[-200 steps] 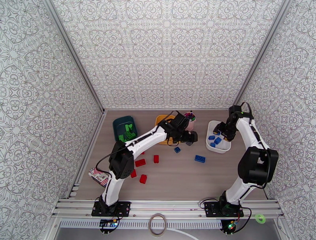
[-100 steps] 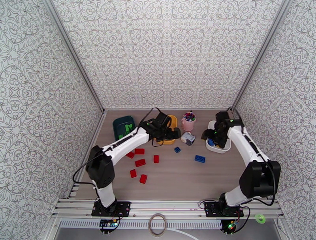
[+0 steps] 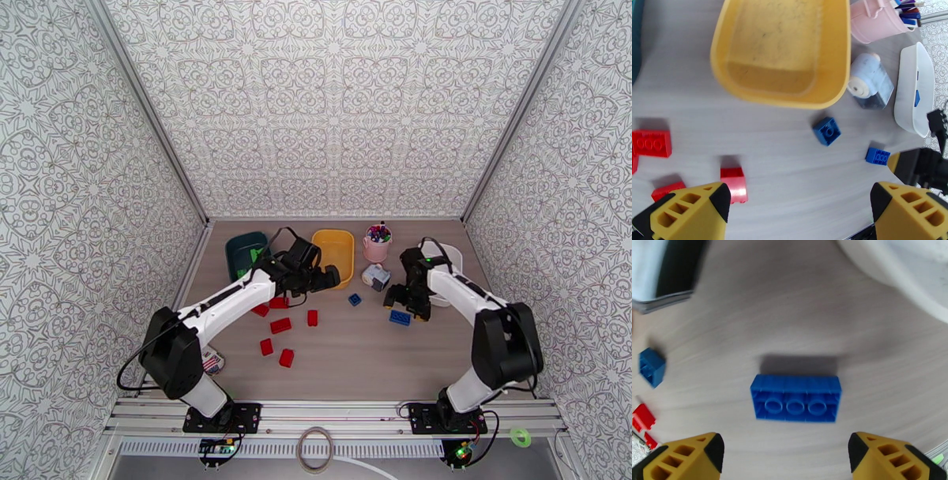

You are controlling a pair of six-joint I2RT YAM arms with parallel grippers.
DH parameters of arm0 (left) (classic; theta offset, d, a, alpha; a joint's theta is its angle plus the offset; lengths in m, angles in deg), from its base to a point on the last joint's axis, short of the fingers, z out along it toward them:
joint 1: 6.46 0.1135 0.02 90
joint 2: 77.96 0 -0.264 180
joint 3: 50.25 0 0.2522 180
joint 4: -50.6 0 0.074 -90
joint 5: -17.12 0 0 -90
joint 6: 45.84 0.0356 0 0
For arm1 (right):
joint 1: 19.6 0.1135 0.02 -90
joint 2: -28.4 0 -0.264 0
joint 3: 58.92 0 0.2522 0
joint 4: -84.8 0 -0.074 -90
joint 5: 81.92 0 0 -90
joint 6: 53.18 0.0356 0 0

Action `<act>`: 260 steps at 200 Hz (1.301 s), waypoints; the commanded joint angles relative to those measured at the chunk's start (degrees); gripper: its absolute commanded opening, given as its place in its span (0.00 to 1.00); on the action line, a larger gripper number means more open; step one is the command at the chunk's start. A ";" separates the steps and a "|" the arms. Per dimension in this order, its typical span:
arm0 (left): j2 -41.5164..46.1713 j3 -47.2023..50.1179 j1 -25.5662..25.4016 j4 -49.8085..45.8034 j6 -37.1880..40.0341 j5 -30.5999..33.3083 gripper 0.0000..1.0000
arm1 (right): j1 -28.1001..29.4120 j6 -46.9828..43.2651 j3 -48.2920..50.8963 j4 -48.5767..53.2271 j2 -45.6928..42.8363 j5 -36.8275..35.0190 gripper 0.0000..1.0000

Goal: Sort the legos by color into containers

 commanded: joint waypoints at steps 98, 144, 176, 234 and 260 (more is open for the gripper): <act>5.80 5.09 0.23 1.55 -2.41 2.11 1.00 | 1.19 -0.11 -0.89 -2.44 9.67 -3.74 0.81; 5.44 5.22 0.28 1.61 -2.45 1.67 0.99 | 1.65 0.42 0.43 -3.31 8.90 -4.02 0.73; 4.78 5.13 -0.03 1.96 -2.73 1.51 0.99 | 1.65 0.78 0.72 -3.25 6.39 -4.13 0.66; 3.17 3.95 -1.45 2.39 -3.18 1.83 0.99 | 1.65 1.23 -1.49 -1.00 2.74 -4.92 0.49; 2.05 2.61 -2.49 2.19 -2.62 1.92 0.99 | 1.65 1.14 -3.87 0.34 1.85 -4.85 0.44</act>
